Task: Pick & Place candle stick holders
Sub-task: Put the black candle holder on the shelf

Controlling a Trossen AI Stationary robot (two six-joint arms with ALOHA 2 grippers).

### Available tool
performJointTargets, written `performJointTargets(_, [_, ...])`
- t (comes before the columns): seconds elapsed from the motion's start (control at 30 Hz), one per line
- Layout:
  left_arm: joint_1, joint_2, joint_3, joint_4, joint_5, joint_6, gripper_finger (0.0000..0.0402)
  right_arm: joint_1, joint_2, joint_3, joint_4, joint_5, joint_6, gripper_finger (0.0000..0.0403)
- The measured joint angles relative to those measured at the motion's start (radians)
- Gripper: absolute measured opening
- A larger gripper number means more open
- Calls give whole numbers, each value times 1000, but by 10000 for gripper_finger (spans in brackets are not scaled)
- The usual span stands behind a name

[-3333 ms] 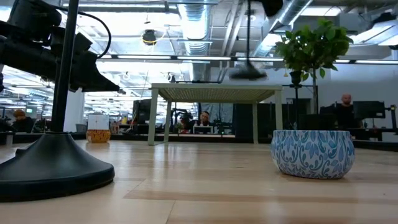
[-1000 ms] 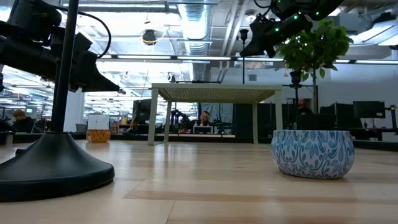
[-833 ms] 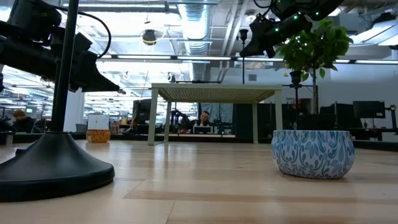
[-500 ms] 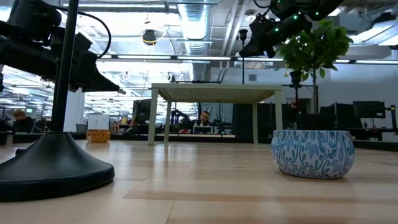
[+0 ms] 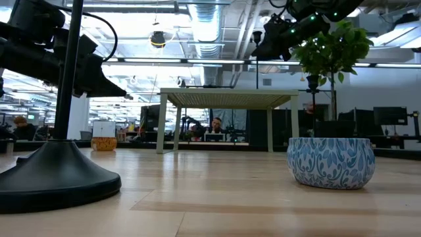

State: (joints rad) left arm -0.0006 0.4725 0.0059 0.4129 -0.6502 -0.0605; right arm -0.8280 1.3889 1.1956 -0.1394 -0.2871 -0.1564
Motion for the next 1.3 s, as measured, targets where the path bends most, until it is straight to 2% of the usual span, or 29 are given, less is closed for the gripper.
performJointTargets(0.3, [0,0,0,0,0,0,23,-5,-38,53,-16,0,0,227])
performJointTargets(0.5, [0,0,0,0,0,0,23,-5,-110,73,-38,0,-9,225])
performJointTargets(1.1, [0,0,0,0,0,0,23,-1,-489,74,-99,1,-8,219])
performJointTargets(1.3, [0,0,0,0,0,0,23,33,-609,75,-198,0,24,208])
